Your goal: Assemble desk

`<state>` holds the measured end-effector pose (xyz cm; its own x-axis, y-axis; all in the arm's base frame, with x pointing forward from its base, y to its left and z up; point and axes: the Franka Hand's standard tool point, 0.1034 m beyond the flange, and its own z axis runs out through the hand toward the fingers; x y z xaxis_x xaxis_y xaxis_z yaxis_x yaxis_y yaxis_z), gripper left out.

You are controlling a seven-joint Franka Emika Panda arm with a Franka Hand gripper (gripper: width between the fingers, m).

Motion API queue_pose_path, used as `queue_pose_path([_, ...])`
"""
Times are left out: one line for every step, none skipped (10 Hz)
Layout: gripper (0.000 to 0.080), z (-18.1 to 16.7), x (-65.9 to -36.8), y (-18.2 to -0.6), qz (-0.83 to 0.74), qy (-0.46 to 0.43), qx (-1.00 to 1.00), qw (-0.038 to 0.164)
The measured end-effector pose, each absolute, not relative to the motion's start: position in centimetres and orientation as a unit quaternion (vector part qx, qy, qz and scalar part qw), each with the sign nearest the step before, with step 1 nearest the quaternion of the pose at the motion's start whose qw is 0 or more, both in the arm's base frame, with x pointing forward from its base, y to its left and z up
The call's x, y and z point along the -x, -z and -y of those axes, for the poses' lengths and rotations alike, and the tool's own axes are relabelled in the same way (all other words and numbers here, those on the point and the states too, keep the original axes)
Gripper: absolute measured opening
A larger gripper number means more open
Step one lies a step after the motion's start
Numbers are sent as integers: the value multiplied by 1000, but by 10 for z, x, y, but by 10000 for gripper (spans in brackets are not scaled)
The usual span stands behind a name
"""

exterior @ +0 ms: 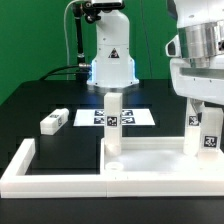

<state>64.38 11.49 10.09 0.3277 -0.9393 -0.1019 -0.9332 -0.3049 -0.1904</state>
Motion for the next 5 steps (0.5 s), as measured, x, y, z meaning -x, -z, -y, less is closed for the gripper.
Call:
queue_pose_path([649, -111, -643, -100, -506, 20, 856, 101])
queue_pose_path([649, -103, -641, -100, -413, 18, 906, 95])
queue_pose_path([649, -98, -643, -100, -380, 26, 920, 96])
queue_pose_path([649, -99, -645, -100, -379, 34, 920, 96])
queue_pose_path([562, -99, -644, -99, -395, 32, 913, 96])
